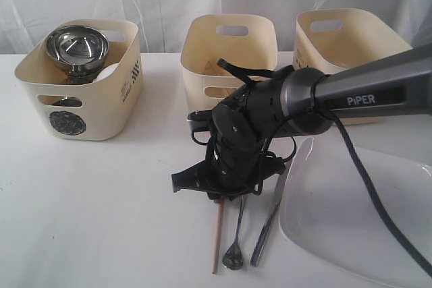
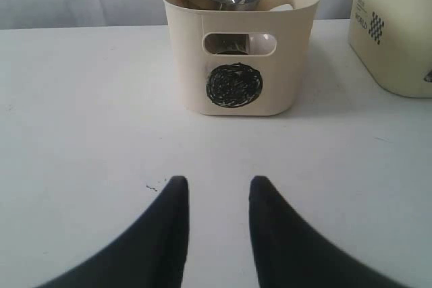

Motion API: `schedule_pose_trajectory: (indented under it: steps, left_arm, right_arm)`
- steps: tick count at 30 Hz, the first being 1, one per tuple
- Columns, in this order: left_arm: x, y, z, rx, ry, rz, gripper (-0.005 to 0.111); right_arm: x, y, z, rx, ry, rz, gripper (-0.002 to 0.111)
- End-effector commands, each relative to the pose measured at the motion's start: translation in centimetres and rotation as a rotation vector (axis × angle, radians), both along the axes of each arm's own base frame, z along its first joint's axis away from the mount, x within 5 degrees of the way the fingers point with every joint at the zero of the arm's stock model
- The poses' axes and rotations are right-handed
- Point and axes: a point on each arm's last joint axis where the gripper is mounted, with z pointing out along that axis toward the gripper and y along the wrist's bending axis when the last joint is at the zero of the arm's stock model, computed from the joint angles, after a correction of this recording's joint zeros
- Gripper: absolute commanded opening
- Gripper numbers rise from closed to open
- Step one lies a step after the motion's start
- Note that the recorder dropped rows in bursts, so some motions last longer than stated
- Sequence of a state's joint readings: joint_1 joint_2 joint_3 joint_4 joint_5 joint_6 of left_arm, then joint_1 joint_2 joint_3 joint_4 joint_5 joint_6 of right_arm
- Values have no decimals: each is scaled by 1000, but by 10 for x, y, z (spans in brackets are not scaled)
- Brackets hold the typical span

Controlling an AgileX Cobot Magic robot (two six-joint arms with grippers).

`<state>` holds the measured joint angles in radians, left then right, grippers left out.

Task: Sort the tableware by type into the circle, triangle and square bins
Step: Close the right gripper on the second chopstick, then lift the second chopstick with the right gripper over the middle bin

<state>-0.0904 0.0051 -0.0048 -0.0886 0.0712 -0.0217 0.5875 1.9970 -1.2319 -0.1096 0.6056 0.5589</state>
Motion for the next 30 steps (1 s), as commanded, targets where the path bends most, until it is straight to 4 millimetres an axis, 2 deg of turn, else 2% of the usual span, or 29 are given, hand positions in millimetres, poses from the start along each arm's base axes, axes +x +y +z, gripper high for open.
schedule_pose_trajectory:
  steps: [1, 11, 17, 25, 30]
  left_arm:
    - [0, 0, -2, -6, 4, -4, 36]
    - [0, 0, -2, -6, 4, -4, 36]
    - [0, 0, -2, -6, 4, -4, 36]
    - [0, 0, -2, -6, 4, -4, 36]
    - [0, 0, -2, -6, 4, -4, 36]
  right_arm:
    - [0, 1, 0, 1, -2, 6, 19]
    - [1, 2, 0, -1, -14, 36, 0]
    - [-2, 4, 3, -3, -7, 41, 0]
    - [-12, 16, 26, 36, -56, 79, 0]
    - [-16, 23, 56, 108, -163, 109, 0]
